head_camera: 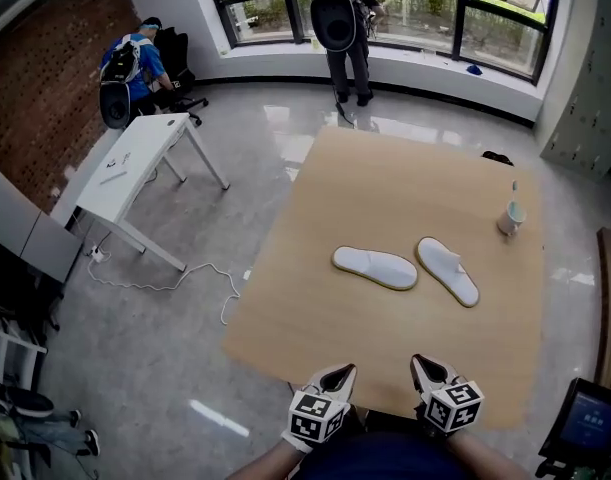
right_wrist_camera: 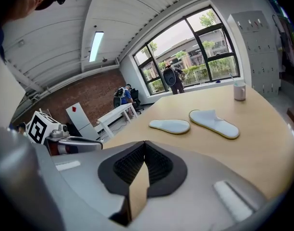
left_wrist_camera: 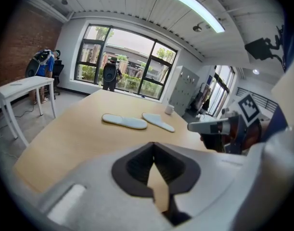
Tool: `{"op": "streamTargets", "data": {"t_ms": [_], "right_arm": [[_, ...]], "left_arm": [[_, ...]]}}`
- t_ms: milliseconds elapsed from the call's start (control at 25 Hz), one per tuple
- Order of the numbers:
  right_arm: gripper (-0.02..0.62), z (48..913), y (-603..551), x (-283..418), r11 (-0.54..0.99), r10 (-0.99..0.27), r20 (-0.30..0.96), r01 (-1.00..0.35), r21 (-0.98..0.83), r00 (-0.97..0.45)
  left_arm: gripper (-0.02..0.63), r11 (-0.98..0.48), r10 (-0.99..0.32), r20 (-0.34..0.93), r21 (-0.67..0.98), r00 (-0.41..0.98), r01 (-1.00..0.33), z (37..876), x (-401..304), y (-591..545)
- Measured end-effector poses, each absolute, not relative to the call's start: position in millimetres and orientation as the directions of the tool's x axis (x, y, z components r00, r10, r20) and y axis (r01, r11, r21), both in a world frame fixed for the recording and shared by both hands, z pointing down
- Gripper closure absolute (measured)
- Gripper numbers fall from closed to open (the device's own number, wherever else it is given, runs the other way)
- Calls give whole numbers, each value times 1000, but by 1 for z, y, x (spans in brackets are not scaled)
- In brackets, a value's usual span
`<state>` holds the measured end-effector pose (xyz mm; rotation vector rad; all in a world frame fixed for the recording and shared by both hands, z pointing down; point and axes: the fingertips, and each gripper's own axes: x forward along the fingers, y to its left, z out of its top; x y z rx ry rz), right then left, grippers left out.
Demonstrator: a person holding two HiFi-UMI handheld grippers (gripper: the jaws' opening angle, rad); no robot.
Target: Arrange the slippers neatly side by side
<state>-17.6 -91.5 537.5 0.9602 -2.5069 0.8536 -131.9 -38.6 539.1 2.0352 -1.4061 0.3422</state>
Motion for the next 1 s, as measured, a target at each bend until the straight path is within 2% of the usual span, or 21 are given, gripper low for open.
{"op": "streamTargets", "data": {"t_ms": [520,1000], "right_arm": [[584,558,-147,8,584,-486,463,-670,-459,-741],[584,565,-196,48,541,-572,501,-758,-365,-649]], "left_arm": [[601,-325,-695,584,265,419,-908,538,-81,-86],[601,-400,-690,597,156,409,-903,549,-102,-140]]}}
